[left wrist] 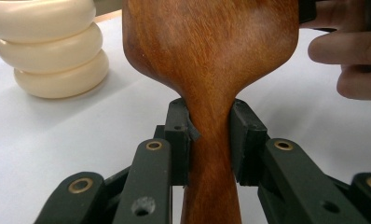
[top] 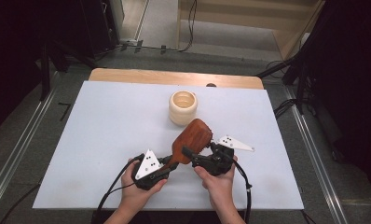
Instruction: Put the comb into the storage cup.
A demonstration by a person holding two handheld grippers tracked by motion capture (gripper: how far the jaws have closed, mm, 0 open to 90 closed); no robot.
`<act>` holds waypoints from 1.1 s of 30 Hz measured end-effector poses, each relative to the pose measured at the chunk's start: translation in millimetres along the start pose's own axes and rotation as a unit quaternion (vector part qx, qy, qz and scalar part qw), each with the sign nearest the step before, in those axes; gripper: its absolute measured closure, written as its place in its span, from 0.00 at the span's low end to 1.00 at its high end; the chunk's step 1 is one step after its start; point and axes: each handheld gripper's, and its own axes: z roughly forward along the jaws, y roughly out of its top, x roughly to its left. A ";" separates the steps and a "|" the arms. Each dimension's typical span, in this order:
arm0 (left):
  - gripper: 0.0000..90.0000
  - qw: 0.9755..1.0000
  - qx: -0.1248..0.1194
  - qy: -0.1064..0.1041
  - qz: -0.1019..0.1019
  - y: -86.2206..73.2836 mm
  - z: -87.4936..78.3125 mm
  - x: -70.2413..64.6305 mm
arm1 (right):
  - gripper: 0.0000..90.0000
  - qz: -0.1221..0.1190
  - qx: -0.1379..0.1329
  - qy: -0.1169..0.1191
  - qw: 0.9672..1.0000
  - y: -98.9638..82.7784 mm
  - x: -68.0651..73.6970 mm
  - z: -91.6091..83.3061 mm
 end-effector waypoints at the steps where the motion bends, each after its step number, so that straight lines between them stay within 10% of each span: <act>1: 0.80 1.000 0.000 0.000 0.000 0.0 0.0 0.0 | 0.16 0.001 0.000 -0.001 1.000 0.0 0.0 0.1; 21: 0.80 1.000 0.004 0.003 0.013 -2.7 3.7 -5.7 | 0.38 0.068 0.003 -0.004 0.998 -3.2 -10.3 0.0; 28: 0.80 1.000 0.008 -0.003 0.011 -3.2 5.5 -5.7 | 0.50 0.111 0.004 0.051 0.992 -6.3 -18.7 -1.2; 33: 0.73 1.000 0.007 -0.018 -0.006 -3.6 6.4 -2.6 | 0.58 0.093 -0.001 0.062 0.994 -5.7 -14.6 -4.3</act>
